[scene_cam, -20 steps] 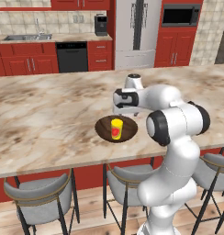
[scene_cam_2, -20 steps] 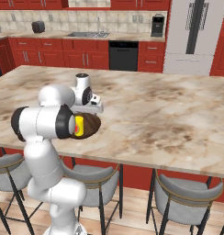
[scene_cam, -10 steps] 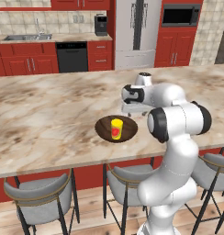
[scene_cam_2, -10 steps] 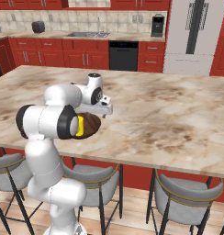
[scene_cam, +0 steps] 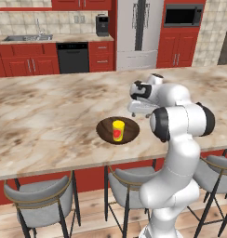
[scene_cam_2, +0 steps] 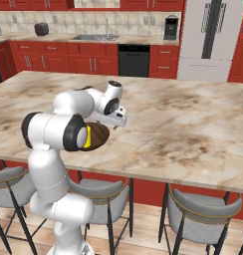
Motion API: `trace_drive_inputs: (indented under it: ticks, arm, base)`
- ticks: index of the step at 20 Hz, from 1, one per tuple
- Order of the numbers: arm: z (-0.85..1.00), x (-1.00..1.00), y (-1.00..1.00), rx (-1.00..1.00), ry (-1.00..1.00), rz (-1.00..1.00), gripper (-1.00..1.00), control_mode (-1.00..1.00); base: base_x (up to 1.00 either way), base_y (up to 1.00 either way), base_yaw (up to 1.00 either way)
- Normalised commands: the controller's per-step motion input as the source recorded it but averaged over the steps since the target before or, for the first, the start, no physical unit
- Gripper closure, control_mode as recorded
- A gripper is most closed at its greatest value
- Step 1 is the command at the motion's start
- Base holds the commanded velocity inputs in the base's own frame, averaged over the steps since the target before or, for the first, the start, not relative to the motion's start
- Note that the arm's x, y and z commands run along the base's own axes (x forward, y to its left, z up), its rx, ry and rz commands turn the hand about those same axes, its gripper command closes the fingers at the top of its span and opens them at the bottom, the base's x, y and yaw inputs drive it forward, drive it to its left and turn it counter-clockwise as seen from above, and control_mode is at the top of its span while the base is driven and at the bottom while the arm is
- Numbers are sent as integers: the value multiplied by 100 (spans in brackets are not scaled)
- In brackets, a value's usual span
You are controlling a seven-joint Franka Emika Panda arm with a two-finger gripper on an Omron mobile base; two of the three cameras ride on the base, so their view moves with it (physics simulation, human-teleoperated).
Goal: Place the cup inside the bowl on the dining table and move the bowl to any counter.
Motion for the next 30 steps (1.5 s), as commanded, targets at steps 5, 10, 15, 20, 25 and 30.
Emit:
trace_drive_inputs:
  ticks: [5, 10, 15, 20, 25, 30]
  arm:
    - [0, 0, -1, 13, 0, 13, -100, -100]
    - [0, 0, 0, 5, 1, 19, -100, -100]
    - [0, 4, -1, 0, 3, 6, -100, -100]
    - [-6, 11, -4, 0, 6, -1, -100, -100]
    - [-26, 13, 0, 0, 4, -5, -100, -100]
    - [-27, 13, 0, 0, 1, -6, -100, -100]
  base:
    - [0, 0, 0]
    - [0, 0, 0]
    - [0, 0, 0]
    - [0, 0, 0]
    - [0, 0, 0]
    - [0, 0, 0]
